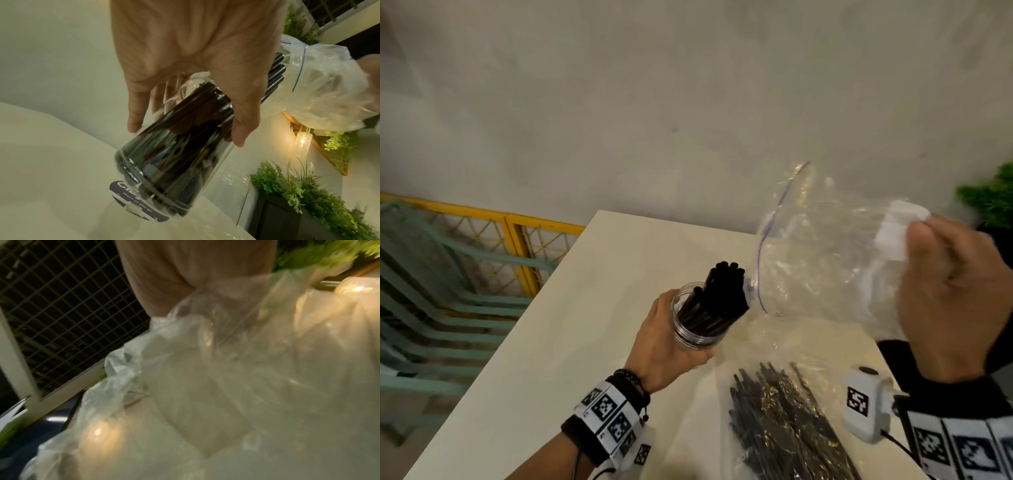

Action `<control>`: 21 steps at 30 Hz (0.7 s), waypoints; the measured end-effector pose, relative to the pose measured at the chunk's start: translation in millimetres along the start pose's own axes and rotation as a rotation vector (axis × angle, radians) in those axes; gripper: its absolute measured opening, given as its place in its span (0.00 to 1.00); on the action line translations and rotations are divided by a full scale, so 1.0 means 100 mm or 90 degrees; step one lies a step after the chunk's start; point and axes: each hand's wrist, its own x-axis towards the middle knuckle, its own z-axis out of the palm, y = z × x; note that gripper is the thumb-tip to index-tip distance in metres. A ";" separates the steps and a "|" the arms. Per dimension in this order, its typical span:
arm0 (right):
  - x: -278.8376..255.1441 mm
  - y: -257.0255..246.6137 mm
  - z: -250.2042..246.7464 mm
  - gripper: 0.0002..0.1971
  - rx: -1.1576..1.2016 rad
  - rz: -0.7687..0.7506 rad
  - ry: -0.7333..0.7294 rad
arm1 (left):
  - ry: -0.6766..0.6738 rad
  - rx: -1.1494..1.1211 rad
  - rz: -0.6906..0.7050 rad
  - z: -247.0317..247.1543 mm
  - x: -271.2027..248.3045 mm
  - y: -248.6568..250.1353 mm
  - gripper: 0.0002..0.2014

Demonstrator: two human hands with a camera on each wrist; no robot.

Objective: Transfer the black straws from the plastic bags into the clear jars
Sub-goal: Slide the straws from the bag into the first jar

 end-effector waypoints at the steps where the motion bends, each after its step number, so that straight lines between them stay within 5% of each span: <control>1: -0.03 0.10 -0.06 0.16 -0.005 0.020 -0.005 | -0.005 -0.007 -0.015 0.00 0.03 0.01 0.44; 5: -0.38 0.45 -0.30 0.25 -0.005 0.142 -0.069 | -0.011 -0.047 -0.099 -0.02 0.22 0.08 0.31; 9: -0.83 0.47 -0.44 0.11 0.033 0.321 -0.115 | 0.002 -0.059 -0.198 0.09 0.52 -0.08 0.43; 14: -1.33 0.29 -0.38 0.07 0.158 0.519 -0.188 | 0.010 -0.062 -0.223 0.37 0.85 -0.22 0.42; 21: -1.58 0.41 -0.26 0.05 0.196 0.499 -0.265 | -0.089 -0.058 -0.248 0.41 0.85 -0.30 0.56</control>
